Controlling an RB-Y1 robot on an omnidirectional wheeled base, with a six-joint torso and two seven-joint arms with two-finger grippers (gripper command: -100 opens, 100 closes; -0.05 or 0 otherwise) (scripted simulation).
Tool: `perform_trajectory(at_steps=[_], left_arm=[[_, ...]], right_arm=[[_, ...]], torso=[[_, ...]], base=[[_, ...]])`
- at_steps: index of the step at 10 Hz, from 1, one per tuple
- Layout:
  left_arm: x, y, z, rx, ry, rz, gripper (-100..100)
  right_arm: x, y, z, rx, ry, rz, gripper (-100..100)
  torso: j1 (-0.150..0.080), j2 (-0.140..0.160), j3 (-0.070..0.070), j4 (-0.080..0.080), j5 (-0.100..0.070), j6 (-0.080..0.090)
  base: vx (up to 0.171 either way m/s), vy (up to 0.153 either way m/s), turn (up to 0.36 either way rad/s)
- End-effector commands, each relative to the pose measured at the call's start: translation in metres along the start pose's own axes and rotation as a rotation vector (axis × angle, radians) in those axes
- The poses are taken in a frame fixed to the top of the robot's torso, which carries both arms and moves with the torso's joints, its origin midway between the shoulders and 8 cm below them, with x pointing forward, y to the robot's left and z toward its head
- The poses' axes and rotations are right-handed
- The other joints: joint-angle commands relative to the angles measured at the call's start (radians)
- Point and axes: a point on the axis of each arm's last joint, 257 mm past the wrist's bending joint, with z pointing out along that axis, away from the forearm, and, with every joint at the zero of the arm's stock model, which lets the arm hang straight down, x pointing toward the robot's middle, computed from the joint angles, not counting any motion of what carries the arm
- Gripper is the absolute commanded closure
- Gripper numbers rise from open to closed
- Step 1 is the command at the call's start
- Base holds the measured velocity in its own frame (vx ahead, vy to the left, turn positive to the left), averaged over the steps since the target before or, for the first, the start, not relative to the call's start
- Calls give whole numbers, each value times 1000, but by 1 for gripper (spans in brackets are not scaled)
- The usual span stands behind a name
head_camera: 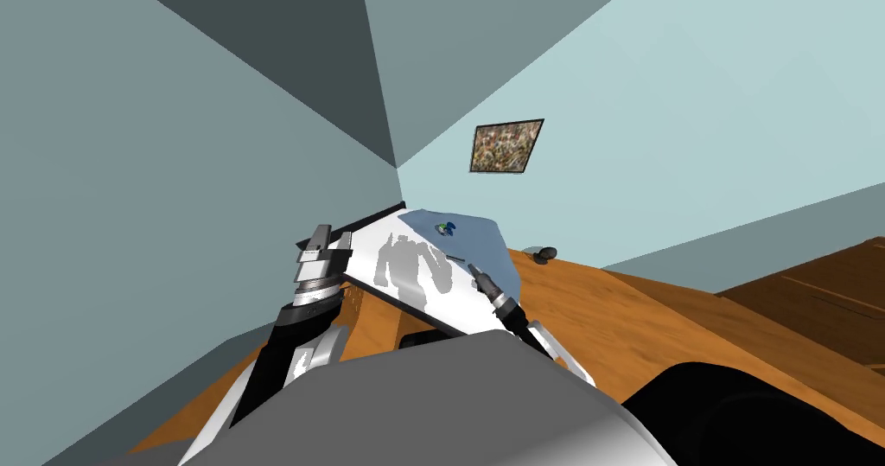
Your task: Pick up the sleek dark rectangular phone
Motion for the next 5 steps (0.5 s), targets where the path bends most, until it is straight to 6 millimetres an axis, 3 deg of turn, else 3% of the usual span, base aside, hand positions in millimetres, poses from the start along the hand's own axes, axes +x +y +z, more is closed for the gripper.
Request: perform_trajectory(at_steps=[1,3,4,5], left_arm=[[0,0,0,0,0,0,0],[0,0,0,0,0,0,0],[0,0,0,0,0,0,0],[0,0,0,0,0,0,0]], right_arm=[[3,-11,-5,22,33,-28,-100],[33,-47,-32,99,155,-121,-100],[35,-55,-36,112,170,-129,-100],[49,-76,-54,153,238,-178,-100]], torso=[[0,0,0,0,0,0],[1,1,0,0,0,0],[2,-2,-1,0,1,0],[2,0,0,0,1,0]], base=[[70,67,54],[111,91,119],[91,84,68],[73,85,119]])
